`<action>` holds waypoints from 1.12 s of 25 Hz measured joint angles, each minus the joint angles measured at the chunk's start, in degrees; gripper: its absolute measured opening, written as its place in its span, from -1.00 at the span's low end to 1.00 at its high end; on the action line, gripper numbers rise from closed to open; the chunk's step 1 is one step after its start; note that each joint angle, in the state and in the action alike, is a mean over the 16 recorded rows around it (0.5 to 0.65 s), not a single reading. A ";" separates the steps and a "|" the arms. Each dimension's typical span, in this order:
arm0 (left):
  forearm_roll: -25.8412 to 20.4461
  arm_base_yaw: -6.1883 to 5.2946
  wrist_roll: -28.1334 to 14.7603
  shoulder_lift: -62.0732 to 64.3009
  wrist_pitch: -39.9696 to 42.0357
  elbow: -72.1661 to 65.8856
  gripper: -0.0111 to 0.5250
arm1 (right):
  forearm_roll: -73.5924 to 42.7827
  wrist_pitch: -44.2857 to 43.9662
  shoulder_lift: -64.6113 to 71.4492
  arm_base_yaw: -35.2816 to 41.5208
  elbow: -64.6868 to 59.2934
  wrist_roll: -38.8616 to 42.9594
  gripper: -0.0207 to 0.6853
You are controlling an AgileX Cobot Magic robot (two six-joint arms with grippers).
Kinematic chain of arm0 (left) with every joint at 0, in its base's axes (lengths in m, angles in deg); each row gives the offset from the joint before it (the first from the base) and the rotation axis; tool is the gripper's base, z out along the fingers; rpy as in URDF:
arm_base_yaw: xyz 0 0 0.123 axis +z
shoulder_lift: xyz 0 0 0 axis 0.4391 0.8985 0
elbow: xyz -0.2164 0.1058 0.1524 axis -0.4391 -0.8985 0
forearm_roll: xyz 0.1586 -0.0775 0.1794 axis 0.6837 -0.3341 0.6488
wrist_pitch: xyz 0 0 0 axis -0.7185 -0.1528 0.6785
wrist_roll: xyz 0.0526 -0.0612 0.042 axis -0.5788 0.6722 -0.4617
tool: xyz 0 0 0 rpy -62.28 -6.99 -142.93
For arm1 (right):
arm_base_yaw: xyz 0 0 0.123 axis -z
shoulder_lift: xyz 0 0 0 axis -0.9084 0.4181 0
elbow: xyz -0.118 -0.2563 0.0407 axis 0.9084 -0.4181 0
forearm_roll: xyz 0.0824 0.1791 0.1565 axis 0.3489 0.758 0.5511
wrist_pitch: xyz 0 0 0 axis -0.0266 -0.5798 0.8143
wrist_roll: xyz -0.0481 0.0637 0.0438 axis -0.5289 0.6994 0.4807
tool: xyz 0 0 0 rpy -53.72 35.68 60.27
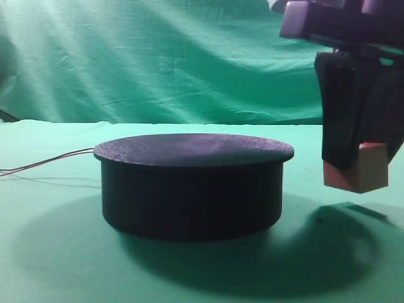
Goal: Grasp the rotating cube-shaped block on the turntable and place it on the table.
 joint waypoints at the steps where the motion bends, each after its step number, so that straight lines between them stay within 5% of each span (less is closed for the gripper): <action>1: 0.00 0.00 0.00 0.00 0.00 0.00 -0.96 | -0.48 -0.58 -0.96 0.00 0.24 0.36 0.24; 15: 0.00 0.00 0.00 0.00 0.00 0.00 -0.96 | -4.84 -11.86 -26.80 0.00 -1.22 5.91 -0.87; 28: 0.00 0.00 0.00 0.00 0.00 0.00 -0.96 | 0.98 -9.38 -42.00 0.00 -8.18 6.36 -0.94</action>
